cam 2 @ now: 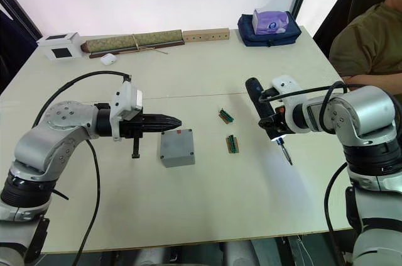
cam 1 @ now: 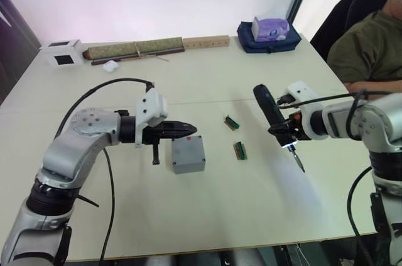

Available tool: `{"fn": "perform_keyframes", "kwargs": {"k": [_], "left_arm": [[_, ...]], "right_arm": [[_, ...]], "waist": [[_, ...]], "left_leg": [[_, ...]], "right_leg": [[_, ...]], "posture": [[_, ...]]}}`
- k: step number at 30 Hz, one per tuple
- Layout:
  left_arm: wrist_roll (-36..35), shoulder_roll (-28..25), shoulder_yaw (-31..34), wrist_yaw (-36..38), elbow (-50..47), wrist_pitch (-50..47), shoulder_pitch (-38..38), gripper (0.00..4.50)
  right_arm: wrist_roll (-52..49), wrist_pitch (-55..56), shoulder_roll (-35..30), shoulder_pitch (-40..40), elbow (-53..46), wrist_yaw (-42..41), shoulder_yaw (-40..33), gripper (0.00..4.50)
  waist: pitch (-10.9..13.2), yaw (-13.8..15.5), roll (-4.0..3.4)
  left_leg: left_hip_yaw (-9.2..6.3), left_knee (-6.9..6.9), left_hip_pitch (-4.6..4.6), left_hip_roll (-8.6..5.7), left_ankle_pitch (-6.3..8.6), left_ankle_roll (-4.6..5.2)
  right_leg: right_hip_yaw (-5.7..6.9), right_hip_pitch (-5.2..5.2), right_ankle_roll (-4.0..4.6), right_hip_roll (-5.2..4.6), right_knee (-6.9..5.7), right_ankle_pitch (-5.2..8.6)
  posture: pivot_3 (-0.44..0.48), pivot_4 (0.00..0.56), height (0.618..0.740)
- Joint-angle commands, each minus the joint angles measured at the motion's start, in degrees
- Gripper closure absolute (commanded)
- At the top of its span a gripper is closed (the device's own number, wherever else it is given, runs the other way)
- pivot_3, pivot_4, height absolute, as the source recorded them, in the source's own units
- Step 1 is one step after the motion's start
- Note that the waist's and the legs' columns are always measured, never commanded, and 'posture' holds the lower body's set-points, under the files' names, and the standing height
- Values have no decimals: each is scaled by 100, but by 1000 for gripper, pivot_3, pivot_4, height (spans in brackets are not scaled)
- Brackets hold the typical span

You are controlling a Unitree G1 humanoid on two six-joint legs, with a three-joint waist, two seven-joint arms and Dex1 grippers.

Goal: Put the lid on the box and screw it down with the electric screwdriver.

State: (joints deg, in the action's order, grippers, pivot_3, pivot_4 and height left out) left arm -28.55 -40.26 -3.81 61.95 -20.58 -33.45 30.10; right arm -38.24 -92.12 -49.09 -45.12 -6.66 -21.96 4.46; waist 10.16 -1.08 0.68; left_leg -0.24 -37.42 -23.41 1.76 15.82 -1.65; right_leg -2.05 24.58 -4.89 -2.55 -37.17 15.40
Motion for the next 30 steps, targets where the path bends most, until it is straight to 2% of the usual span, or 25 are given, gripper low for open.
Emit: {"fn": "perform_keyframes", "kwargs": {"k": [1, 6, 11, 13, 14, 15, 18, 21, 26, 29, 30], "left_arm": [[-143, -117, 137, -9, -277, -25, 87, 4500], [-185, -206, 185, -124, -435, -91, -24, 4500], [-255, -297, 247, -199, -576, -174, -172, 4500], [-320, -325, 299, -259, -605, -257, -200, 4500], [-355, -344, 337, -304, -621, -315, -206, 4500], [-342, -391, 362, -327, -632, -332, -231, 4500], [-297, -556, 480, -401, -636, -385, -392, 4500], [-255, -783, 625, -408, -591, -385, -639, 4500], [-60, -1008, 655, -378, -317, -210, -1067, 4500], [152, -1017, 531, -353, -60, -3, -1291, 4500], [226, -1003, 485, -349, 33, 60, -1346, 4500]], "right_arm": [[285, -38, 4, -102, 513, 96, 180, 2648], [466, -38, 210, -76, 1152, 220, 316, 2648], [549, -38, 333, -95, 1260, 212, 311, 2648], [583, -38, 298, -130, 1192, 181, 339, 1626], [604, -38, 258, -170, 1113, 162, 341, 1462], [637, -30, 195, -232, 996, 122, 353, 1017], [810, 470, -216, -391, 463, -120, 636, 89], [1007, 1269, -651, -424, -187, -618, 991, 41], [967, 2307, -624, -294, -933, -1414, 948, 41], [986, 2884, -393, -65, -1248, -1775, 1024, 614], [1064, 3135, -321, 63, -1316, -1859, 1102, 1012]], "waist": [[3, 4, -1], [2, 9, 1], [-1, 0, 7], [0, 2, 7], [0, 3, 7], [0, 11, 8], [8, 15, -3], [10, 12, -6], [13, -28, -4], [13, 0, -2], [13, 7, -1]], "left_leg": [[1, 0, 0, 0, 0, 0], [2, -1, -1, -1, 0, 0], [-1, -14, 5, 1, 0, 0], [-4, -31, 4, 3, 0, 0], [-4, -35, 4, 3, 0, 0], [-4, -38, 4, 3, 0, 0], [-4, -47, -2, 2, 0, 0], [-1, -48, -5, 0, 0, 0], [-6, -46, 0, 9, 4, 7], [-8, -47, 0, 10, 5, 7], [-6, -48, -1, 9, 4, 7]], "right_leg": [[0, 0, 0, 0, -1, 0], [-1, 0, 0, -1, 0, 0], [0, -12, -1, 1, -2, -1], [0, -18, -1, 5, -5, -1], [0, -18, -1, 4, -7, -1], [0, -19, -1, 5, -8, -1], [1, -19, -3, 2, -8, -2], [0, -16, -5, -1, -6, -3], [0, -13, -5, 13, -10, -2], [2, -14, -5, 13, -12, -2], [2, -14, -5, 10, -12, -2]], "posture": [[0, 150, 740], [0, 150, 740], [0, 150, 740], [0, 150, 740], [0, 150, 740], [0, 150, 740], [0, 150, 740], [0, 150, 740], [0, 150, 740], [0, 150, 740], [0, 150, 740]]}}
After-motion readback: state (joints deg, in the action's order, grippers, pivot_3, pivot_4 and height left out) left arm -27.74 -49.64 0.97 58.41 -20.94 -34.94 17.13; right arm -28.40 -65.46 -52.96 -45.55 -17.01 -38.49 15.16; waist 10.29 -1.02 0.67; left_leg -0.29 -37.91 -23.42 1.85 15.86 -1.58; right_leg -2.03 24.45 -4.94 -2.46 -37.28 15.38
